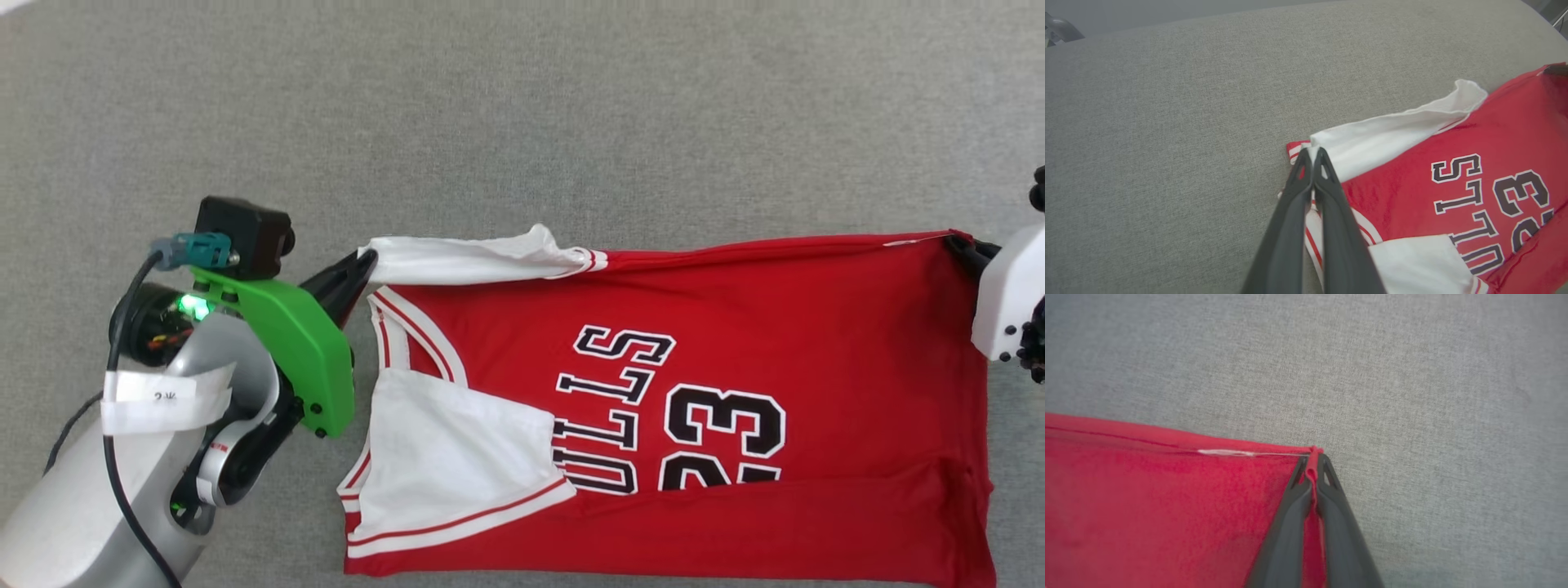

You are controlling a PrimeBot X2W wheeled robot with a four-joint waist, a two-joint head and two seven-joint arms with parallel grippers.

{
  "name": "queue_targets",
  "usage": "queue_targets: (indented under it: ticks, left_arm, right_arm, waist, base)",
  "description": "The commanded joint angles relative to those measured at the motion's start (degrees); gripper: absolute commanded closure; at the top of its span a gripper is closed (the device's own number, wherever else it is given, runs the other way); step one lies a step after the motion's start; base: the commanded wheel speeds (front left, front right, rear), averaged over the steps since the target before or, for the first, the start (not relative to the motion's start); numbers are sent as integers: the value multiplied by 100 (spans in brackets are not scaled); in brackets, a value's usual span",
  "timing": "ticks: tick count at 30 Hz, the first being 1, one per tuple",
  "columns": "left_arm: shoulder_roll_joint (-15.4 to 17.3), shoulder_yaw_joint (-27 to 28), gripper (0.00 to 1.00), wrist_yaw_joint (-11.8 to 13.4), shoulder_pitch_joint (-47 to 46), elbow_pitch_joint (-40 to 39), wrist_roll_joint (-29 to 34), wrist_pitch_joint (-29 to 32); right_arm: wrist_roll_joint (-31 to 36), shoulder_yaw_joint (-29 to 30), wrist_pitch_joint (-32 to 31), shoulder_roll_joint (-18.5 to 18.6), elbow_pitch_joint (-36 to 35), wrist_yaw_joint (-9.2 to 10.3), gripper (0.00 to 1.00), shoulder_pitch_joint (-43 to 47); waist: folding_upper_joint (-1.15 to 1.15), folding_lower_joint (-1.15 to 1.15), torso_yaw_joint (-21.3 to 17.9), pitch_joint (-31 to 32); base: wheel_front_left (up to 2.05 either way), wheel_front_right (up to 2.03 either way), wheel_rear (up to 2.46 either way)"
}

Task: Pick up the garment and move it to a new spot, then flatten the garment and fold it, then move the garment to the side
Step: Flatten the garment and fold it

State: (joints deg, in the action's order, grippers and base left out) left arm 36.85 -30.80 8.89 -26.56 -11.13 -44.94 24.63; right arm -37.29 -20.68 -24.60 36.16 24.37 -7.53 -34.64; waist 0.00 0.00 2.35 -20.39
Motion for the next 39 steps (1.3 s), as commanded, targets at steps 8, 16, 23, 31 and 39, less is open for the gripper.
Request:
queue_targets:
  ticks: [8,16,23,31,39]
  left_arm:
    - [-35,81,100,138,613,134,-161,-294]
    - [-6,179,100,278,1308,32,-447,-474]
    - [76,193,100,360,2090,-42,-729,-570]
    - [29,14,100,416,2455,172,-839,-472]
    - [-77,-104,100,325,2483,519,-842,-517]
  right_arm:
    - [-369,317,874,-101,-65,4,100,696]
    - [-758,458,1597,-165,-374,4,100,1512]
    - [-877,316,1904,-42,-703,4,100,2208]
    - [-887,21,1962,222,-962,4,100,2761]
    - [-629,-401,1870,566,-1008,4,100,2942]
  waist:
    - [0,0,-109,753]
    - [0,0,-114,1125]
    - [0,0,-116,1257]
    - [0,0,-104,1309]
    - [0,0,-128,1250]
  base:
    - [0,0,0]
    - [0,0,0]
    - [0,0,0]
    - [0,0,0]
    - [0,0,0]
